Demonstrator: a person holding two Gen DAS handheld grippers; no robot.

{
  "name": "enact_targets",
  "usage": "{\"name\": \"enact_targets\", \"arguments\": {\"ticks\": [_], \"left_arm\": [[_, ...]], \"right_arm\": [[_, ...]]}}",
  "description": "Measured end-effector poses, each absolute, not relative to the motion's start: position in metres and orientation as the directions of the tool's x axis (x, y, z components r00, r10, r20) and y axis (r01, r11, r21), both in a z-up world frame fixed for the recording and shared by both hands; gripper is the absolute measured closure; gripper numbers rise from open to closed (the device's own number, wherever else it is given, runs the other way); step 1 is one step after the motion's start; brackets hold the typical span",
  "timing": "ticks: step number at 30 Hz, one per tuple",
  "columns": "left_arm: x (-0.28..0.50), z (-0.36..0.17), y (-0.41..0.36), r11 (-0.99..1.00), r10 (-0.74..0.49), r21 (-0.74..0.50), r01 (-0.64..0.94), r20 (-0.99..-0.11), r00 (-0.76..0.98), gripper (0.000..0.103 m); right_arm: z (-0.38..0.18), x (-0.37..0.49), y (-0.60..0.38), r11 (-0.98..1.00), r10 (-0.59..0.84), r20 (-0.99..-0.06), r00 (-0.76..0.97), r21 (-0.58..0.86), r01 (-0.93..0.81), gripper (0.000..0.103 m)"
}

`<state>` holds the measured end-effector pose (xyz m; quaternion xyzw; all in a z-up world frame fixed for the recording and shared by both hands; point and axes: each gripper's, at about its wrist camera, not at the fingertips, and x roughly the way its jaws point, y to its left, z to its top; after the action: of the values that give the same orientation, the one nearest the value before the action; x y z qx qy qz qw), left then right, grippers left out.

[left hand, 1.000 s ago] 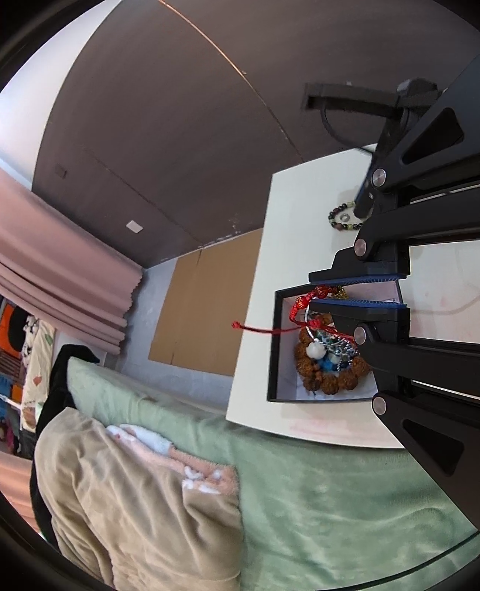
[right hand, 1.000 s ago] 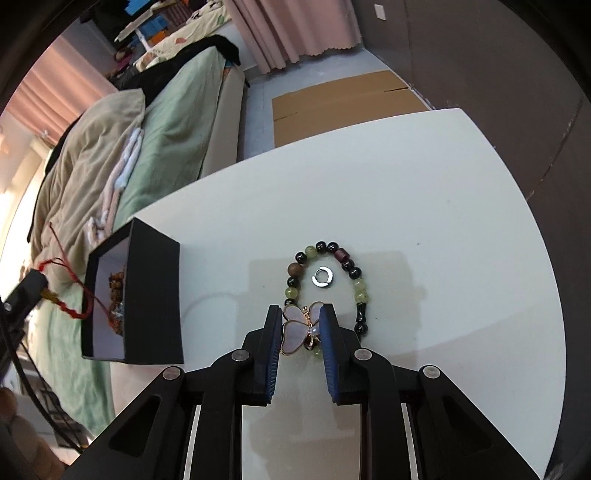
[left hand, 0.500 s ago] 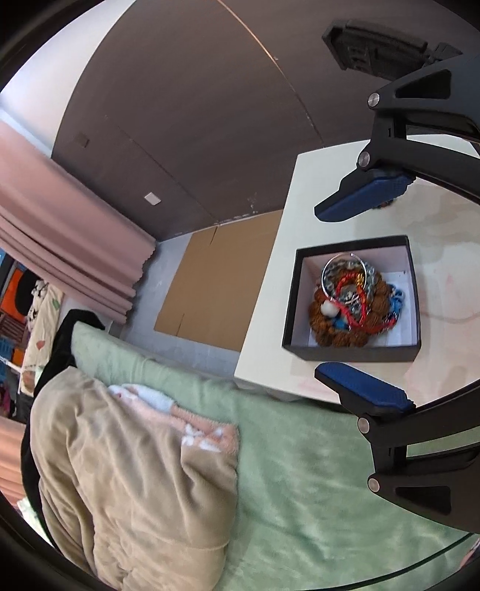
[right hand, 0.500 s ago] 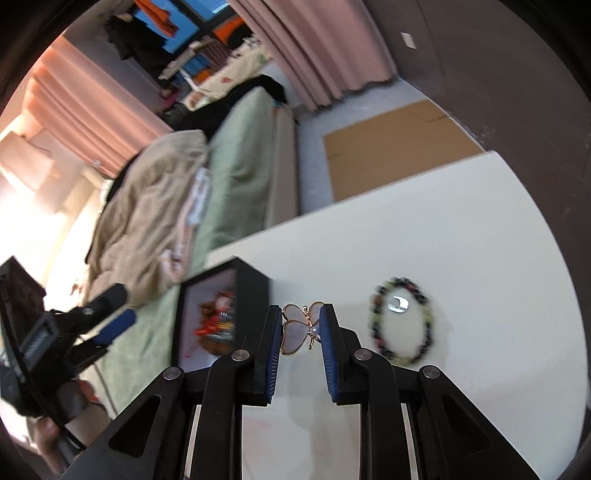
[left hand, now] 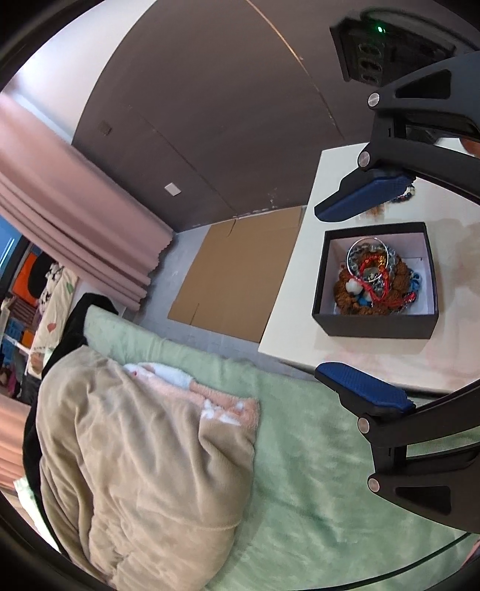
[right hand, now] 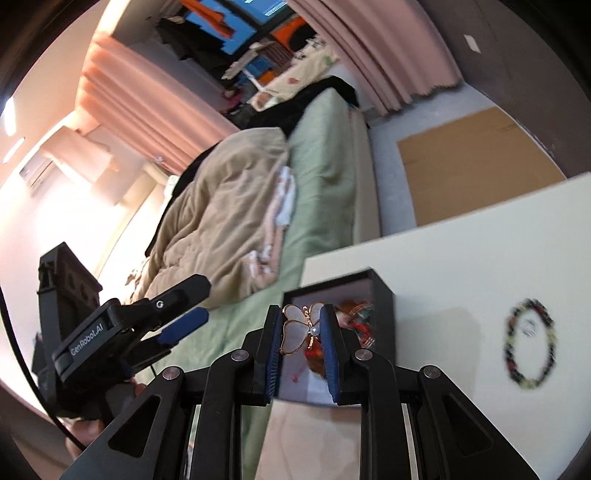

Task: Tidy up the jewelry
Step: 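Release the red bracelet into the box with the left tool while the right drops the butterfly charm in, then move both open tools toward the black-and-green bead bracelet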

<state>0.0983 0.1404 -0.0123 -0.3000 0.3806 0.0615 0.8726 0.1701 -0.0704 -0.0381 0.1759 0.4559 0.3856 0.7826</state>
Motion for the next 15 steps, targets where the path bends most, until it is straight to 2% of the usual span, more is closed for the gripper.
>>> {"name": "enact_targets", "arguments": {"ticks": [1, 15], "left_arm": [[0.098, -0.013, 0.141, 0.811, -0.121, -0.478, -0.337, -0.702, 0.702, 0.024], [0.100, -0.013, 0.118, 0.838, -0.131, -0.451, -0.306, -0.712, 0.690, 0.024]], "right_arm": [[-0.042, 0.171, -0.067, 0.651, 0.754, -0.595, 0.277, 0.622, -0.435, 0.053], [-0.039, 0.167, -0.115, 0.703, 0.711, -0.617, 0.337, 0.625, -0.339, 0.049]]}}
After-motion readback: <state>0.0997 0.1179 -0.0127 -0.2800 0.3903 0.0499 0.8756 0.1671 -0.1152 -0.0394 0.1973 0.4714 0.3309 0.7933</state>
